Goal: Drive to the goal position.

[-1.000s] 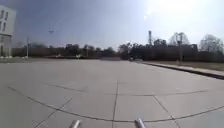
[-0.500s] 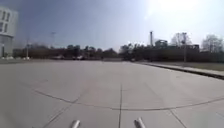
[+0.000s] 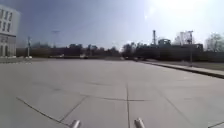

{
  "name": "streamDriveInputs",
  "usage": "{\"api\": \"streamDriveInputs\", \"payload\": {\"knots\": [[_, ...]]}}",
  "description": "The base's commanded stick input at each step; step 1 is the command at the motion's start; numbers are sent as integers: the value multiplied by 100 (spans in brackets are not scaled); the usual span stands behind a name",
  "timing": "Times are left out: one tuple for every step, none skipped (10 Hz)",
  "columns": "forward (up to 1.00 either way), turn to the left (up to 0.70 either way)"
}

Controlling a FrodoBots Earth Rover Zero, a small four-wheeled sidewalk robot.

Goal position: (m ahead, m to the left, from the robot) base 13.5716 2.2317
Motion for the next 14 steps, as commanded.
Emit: {"api": "streamDriveInputs", "payload": {"knots": [[100, 0], [100, 0], [100, 0], [100, 0], [100, 0], [100, 0], [100, 0], [100, 0], [100, 0], [100, 0], [100, 0], [100, 0], [100, 0], [100, 0]]}}
